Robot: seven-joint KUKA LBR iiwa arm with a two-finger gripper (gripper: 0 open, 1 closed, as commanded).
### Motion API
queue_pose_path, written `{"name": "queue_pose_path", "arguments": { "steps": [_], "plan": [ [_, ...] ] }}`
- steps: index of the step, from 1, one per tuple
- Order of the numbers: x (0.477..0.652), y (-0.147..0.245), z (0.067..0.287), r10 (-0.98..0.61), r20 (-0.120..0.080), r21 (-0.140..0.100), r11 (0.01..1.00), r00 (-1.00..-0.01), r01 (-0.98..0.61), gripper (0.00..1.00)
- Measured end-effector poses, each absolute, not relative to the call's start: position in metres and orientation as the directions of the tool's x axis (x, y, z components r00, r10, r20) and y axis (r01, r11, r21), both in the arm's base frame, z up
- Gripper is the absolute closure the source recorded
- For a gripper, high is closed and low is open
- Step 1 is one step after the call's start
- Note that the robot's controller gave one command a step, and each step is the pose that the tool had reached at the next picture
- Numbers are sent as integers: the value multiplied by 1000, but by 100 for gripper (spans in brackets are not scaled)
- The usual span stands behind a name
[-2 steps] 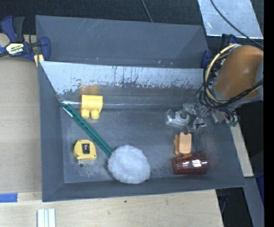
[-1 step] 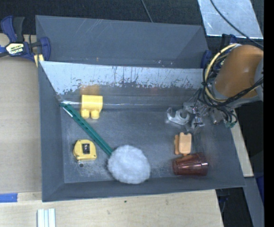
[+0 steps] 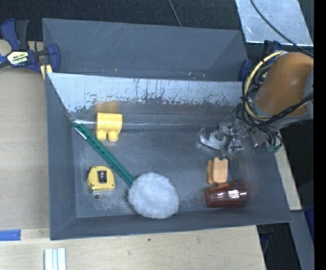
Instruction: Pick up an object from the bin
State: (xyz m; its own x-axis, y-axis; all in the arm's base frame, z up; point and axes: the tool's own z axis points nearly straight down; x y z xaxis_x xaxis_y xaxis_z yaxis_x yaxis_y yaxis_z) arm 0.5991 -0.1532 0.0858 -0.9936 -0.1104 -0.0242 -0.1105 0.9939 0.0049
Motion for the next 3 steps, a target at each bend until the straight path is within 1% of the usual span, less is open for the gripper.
{"name": "queue_pose_path", "arguments": {
  "steps": [1,2,3],
  "plan": [
    [597,-154,105,-115,-20,3,993,-993,-115,100],
    [600,-156,116,-139,-28,-1,990,-990,-139,100],
    [600,-156,120,-142,-29,-2,990,-989,-142,100]
  ]
}}
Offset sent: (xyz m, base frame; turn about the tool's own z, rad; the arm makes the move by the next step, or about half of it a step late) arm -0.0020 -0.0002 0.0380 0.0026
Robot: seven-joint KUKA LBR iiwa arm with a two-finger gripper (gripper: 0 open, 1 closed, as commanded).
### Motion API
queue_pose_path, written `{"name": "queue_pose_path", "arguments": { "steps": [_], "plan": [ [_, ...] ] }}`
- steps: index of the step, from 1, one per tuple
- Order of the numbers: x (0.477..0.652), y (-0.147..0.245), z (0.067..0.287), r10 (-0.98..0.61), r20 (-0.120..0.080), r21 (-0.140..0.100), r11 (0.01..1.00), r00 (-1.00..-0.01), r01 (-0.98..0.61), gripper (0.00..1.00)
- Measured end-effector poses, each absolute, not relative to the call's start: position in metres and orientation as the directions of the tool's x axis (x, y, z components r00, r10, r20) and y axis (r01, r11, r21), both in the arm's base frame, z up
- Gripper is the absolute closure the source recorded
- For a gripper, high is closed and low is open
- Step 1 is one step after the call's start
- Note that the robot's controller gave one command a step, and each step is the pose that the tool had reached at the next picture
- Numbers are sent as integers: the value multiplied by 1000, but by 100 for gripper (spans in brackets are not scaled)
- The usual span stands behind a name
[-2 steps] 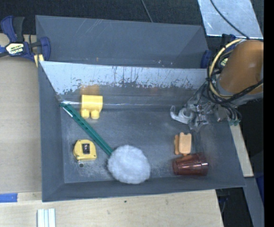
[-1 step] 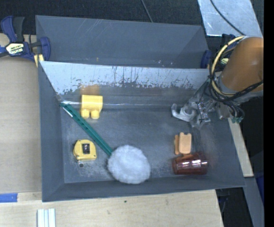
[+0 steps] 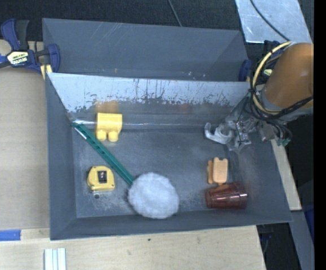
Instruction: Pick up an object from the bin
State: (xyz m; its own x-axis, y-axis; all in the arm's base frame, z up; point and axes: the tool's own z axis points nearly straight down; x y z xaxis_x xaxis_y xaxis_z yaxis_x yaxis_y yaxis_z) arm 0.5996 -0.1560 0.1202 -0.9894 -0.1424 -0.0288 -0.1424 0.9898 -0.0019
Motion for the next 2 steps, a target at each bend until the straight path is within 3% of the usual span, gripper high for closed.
{"name": "queue_pose_path", "arguments": {
  "steps": [2],
  "plan": [
    [599,-156,130,-140,-27,0,990,-990,-140,100]
  ]
}}
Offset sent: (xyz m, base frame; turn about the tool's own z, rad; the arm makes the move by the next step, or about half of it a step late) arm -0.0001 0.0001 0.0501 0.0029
